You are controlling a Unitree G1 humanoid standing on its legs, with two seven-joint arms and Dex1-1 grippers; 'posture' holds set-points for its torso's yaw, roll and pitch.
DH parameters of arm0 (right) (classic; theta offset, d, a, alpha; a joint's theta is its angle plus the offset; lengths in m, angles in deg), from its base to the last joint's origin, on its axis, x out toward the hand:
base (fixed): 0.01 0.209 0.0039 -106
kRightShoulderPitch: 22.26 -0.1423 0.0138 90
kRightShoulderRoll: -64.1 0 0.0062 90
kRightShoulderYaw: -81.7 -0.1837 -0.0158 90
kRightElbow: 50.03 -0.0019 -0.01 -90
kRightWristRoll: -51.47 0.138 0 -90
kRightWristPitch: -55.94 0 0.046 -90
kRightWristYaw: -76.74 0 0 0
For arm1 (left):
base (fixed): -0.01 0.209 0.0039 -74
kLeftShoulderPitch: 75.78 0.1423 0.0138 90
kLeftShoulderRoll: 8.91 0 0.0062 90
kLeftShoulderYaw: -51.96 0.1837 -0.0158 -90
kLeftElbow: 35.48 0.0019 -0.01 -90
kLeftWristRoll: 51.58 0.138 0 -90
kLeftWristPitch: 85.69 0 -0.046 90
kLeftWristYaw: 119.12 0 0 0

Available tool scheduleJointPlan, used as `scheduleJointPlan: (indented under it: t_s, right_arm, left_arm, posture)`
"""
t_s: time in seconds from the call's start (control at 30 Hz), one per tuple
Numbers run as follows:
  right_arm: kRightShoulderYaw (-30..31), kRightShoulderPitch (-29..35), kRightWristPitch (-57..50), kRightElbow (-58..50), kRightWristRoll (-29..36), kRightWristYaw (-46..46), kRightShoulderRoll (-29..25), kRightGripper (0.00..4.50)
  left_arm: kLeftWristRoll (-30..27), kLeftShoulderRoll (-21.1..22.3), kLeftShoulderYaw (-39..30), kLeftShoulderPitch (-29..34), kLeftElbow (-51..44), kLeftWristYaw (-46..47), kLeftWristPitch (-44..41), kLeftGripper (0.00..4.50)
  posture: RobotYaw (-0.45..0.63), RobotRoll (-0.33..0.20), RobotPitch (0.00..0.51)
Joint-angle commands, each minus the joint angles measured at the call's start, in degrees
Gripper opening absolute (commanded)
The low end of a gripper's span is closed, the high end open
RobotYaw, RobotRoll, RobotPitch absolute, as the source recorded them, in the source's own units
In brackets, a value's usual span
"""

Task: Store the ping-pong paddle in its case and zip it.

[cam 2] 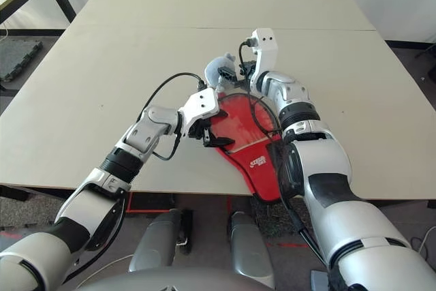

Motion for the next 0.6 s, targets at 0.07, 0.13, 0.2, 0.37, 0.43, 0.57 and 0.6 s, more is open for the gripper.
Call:
scheduleJointPlan:
  t_s: [0.07,0.13,0.2,0.37,0.43,0.57,0.6]
  right_arm:
    - [-1.2,-0.8,0.3,2.4,-0.1,-1.0,1.0,4.5]
    - [-1.1,-0.8,0.2,2.8,-0.3,-1.1,1.2,4.5]
    - [-1.1,-0.8,0.3,3.3,-0.5,-1.6,1.5,4.32]
    - [-1.4,-0.6,0.4,4.2,-0.7,-2.3,1.5,2.84]
    - [-1.6,-0.6,0.4,4.2,-0.7,-2.3,1.5,2.11]
    - [-2.5,-0.5,0.5,4.1,-0.3,-2.5,1.6,0.58]
    - [-2.9,-0.5,0.6,4.1,-0.2,-2.6,1.6,0.31]
  left_arm:
    - [0.3,0.3,2.2,1.9,0.0,0.1,-1.7,4.45]
    - [0.2,0.3,2.2,1.9,-0.2,0.2,-1.9,4.45]
    - [0.2,0.4,2.2,2.0,-0.4,0.2,-1.9,4.48]
    - [0.1,0.5,2.4,2.1,-0.5,0.3,-2.0,4.5]
    - [0.0,0.5,2.4,2.0,-0.4,0.4,-2.0,4.5]
    - [0.0,0.4,2.6,1.9,-0.2,0.4,-1.8,4.5]
    - [0.0,0.4,2.7,2.0,-0.2,0.5,-1.8,4.5]
  posture:
    - [0.1,0.0,0.174]
    - [0.1,0.0,0.174]
    - [0.1,0.0,0.174]
    - [0.11,0.0,0.172]
    - [0.1,0.0,0.171]
    - [0.1,0.0,0.168]
    - [0.1,0.0,0.166]
